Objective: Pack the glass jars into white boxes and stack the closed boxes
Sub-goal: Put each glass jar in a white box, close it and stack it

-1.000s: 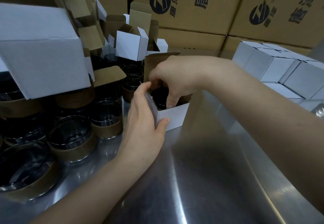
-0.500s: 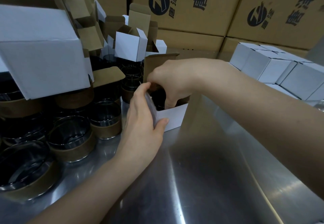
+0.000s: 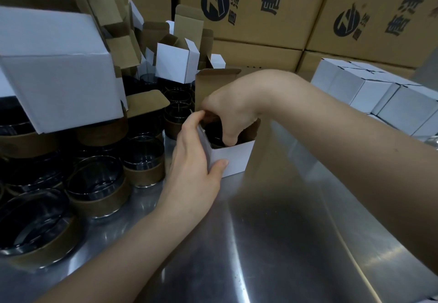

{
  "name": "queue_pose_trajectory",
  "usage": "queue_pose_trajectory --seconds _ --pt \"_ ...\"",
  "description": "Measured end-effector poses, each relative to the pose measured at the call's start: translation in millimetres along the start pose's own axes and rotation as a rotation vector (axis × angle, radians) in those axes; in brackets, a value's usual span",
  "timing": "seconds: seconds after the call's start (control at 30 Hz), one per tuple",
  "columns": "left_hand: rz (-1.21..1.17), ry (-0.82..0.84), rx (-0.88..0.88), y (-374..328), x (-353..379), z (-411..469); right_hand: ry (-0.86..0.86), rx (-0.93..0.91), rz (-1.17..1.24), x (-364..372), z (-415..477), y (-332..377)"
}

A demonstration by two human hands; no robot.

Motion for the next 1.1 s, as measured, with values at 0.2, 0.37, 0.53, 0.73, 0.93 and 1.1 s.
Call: queue_pose_trajectory --seconds 0.2,0.37,0.53,0.73,0.93,1.1 --pt "0.000 -0.001 0.003 0 0 0 0.071 0.005 0.061 -3 -7 -2" --pt "0.006 -0.007 0.010 1 0 0 -0.003 -0.041 0.151 -4 -13 -5" --pt "0.012 -0.003 0.018 0 0 0 -0.280 -0.072 0.369 -14 -26 -23" --pt "-0.026 -0.008 0.014 -2 -2 1 -0.722 0.039 0.860 -3 -48 -66" --pt "0.011 -0.009 0.018 -1 -2 1 -0.762 0.045 1.471 45 -38 -80" --pt "0.062 0.045 0.021 -1 0 3 -0.696 -0.034 1.725 70 -24 -81"
Point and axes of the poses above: each hand's wrist, its own z-axis towards the middle knuckle, its own x-axis out of the palm, y = z × x, the point moved 6 cm from there along z, towards the middle knuckle, and after that the axes turned 5 degrees about z, right-handed, at the moved point
